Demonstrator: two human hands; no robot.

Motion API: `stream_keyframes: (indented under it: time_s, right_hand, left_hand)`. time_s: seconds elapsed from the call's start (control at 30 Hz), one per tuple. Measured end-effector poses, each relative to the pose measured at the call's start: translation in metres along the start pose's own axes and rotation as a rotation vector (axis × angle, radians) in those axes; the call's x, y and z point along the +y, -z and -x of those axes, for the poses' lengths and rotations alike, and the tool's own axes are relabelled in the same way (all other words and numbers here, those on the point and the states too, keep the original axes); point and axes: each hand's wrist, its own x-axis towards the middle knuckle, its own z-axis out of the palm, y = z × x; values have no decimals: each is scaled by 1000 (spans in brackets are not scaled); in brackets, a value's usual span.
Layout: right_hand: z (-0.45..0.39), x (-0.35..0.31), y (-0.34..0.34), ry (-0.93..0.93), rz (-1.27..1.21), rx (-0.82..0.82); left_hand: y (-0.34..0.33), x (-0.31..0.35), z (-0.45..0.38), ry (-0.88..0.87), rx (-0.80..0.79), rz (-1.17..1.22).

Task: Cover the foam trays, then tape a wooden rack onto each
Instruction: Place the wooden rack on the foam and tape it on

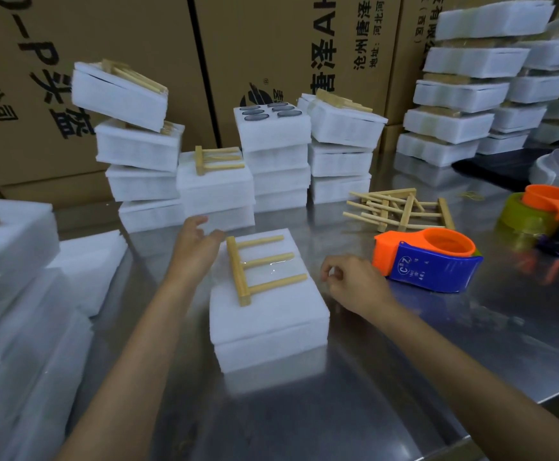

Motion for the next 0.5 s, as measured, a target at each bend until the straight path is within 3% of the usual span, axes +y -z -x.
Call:
stream_keyframes:
  time_s: [0.13, 0.33, 0.5]
  right_hand:
    - [-2, -8, -14, -24, -157, -50]
    - [-6, -5, -24, -101, -248, -110]
    - [-11, -23, -26, -149, -437, -151]
  left_hand:
    - [15, -39, 13, 168, -27, -39]
    - [9, -58, 33, 275, -69, 82]
    - [6, -56, 45, 301, -156, 467]
